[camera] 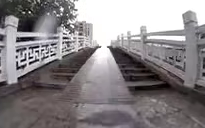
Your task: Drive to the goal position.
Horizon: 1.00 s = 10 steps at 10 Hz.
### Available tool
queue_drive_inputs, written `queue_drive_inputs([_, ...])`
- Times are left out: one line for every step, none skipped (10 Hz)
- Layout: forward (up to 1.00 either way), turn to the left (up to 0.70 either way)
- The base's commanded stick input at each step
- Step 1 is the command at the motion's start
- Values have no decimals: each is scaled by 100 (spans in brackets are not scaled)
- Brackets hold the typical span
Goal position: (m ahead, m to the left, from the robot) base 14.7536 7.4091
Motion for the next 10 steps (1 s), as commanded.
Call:
queue_drive_inputs([60, 0])
queue_drive_inputs([60, 0])
queue_drive_inputs([60, 0])
queue_drive_inputs([60, 0])
queue_drive_inputs([60, 0])
queue_drive_inputs([60, 0])
queue_drive_inputs([60, 0])
queue_drive_inputs([60, 0])
queue_drive_inputs([60, 0])
queue_drive_inputs([60, 0])
